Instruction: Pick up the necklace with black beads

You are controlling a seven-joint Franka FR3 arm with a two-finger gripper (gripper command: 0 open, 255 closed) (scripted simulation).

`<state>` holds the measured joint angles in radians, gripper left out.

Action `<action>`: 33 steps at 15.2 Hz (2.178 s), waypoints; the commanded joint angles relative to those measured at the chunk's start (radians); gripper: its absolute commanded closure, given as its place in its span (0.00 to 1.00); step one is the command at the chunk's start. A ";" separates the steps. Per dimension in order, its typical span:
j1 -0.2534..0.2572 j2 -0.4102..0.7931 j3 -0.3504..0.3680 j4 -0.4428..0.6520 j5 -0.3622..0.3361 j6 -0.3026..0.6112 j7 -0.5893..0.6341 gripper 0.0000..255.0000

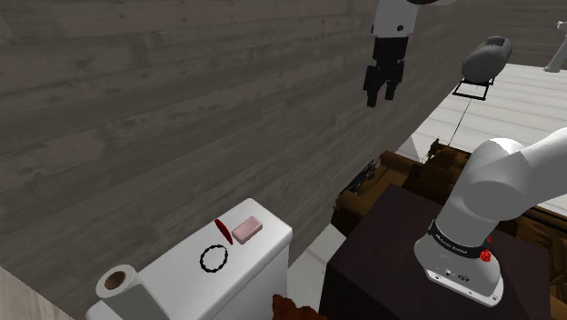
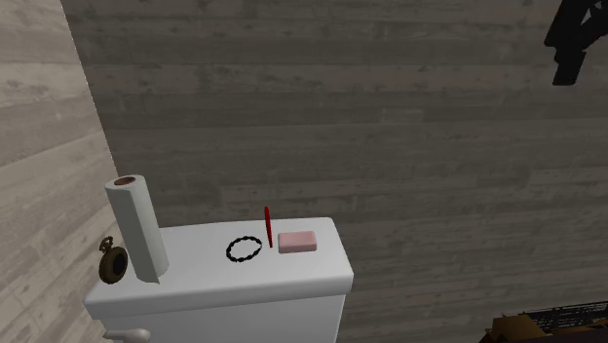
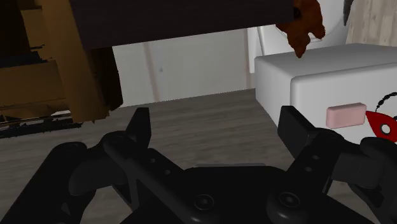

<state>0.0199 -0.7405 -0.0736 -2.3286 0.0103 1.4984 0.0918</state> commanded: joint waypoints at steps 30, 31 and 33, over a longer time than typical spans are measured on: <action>0.022 0.574 0.700 -0.019 0.120 0.693 0.990 0.00; 0.017 0.621 0.719 0.004 0.087 0.711 1.040 0.00; 0.014 0.719 0.749 0.055 0.007 0.741 1.144 0.00</action>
<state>0.0351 -0.0724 0.6569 -2.2976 0.0589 2.2198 1.1753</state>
